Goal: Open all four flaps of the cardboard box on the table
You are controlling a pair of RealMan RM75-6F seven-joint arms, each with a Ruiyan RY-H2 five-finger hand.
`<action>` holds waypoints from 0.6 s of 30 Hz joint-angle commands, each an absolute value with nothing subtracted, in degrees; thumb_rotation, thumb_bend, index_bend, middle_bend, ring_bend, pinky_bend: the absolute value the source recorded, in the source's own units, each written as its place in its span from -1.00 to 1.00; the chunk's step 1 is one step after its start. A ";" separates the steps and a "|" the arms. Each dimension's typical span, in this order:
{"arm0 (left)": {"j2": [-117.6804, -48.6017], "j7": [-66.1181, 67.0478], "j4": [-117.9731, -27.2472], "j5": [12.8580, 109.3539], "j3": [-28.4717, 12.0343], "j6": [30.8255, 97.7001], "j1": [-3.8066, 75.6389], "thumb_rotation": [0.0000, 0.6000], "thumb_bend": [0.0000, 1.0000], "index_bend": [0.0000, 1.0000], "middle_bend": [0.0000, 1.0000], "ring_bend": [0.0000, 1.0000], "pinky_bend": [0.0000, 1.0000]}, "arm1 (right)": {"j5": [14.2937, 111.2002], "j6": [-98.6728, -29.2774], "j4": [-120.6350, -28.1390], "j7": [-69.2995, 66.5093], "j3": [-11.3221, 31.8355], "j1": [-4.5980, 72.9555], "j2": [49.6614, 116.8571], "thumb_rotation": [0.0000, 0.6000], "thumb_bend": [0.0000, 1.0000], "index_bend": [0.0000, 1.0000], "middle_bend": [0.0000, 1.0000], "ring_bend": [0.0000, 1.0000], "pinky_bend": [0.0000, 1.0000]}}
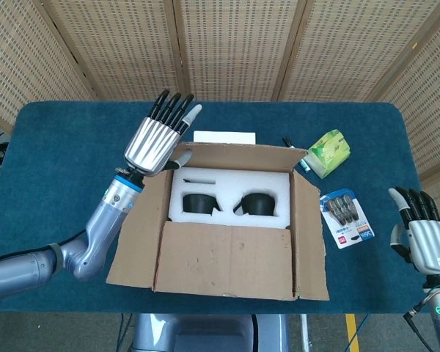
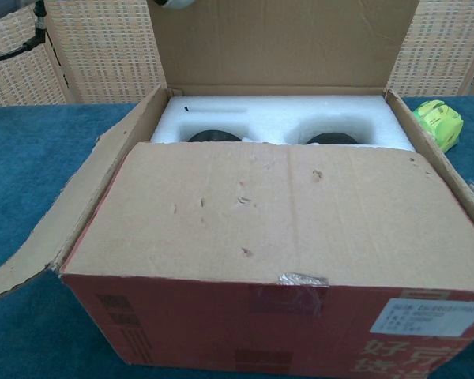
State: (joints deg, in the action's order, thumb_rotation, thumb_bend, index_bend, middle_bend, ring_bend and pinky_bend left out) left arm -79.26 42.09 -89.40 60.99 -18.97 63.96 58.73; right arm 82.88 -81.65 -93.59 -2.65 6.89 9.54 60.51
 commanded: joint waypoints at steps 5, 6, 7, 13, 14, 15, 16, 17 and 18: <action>-82.23 43.69 -83.06 58.24 -20.00 61.08 62.23 0.14 -0.29 -1.00 -1.00 -1.00 -1.00 | 82.89 -81.80 -93.73 -2.66 6.87 9.37 60.34 1.00 0.65 -0.95 -0.84 -1.00 -1.00; -82.65 43.90 -82.05 58.13 -20.07 60.81 62.74 0.14 -0.29 -1.00 -1.00 -1.00 -1.00 | 82.86 -81.81 -93.73 -2.68 6.88 9.35 60.33 1.00 0.65 -0.95 -0.84 -1.00 -1.00; -83.04 43.88 -81.12 58.02 -20.18 60.50 63.19 0.14 -0.29 -1.00 -1.00 -1.00 -1.00 | 82.84 -81.80 -93.74 -2.69 6.88 9.32 60.30 1.00 0.65 -0.95 -0.84 -1.00 -1.00; -85.01 43.07 -75.79 57.36 -21.16 59.17 65.44 0.13 -0.29 -1.00 -1.00 -1.00 -1.00 | 82.71 -82.13 -93.85 -2.78 6.94 9.05 60.03 1.00 0.65 -0.95 -0.84 -1.00 -1.00; -85.29 42.98 -75.03 57.19 -21.25 58.91 65.78 0.13 -0.29 -1.00 -1.00 -1.00 -1.00 | 82.70 -82.20 -93.88 -2.81 6.95 8.99 59.99 1.00 0.65 -0.95 -0.84 -1.00 -1.00; -85.56 42.92 -74.34 56.99 -21.36 58.73 66.08 0.13 -0.29 -1.00 -1.00 -1.00 -1.00 | 82.69 -82.23 -93.89 -2.84 6.95 8.95 59.94 1.00 0.65 -0.95 -0.84 -1.00 -1.00; -85.79 42.91 -73.72 56.78 -21.41 58.56 66.33 0.13 -0.29 -1.00 -1.00 -1.00 -1.00 | 82.68 -82.26 -93.91 -2.87 6.93 8.89 59.90 1.00 0.65 -0.95 -0.84 -1.00 -1.00; -85.99 42.96 -73.21 56.59 -21.42 58.42 66.55 0.13 -0.29 -1.00 -1.00 -1.00 -1.00 | 82.67 -82.29 -93.92 -2.89 6.93 8.86 59.88 1.00 0.65 -0.95 -0.84 -1.00 -1.00; -86.20 42.96 -72.75 56.26 -21.43 58.15 66.75 0.13 -0.29 -1.00 -1.00 -1.00 -1.00 | 82.67 -82.34 -93.95 -2.92 6.92 8.81 59.86 1.00 0.65 -0.95 -0.84 -1.00 -1.00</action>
State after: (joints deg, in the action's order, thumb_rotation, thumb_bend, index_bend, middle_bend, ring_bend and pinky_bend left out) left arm -85.78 43.02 -73.32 56.72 -21.29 58.57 66.33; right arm 82.68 -82.33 -93.94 -2.92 6.93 8.82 59.86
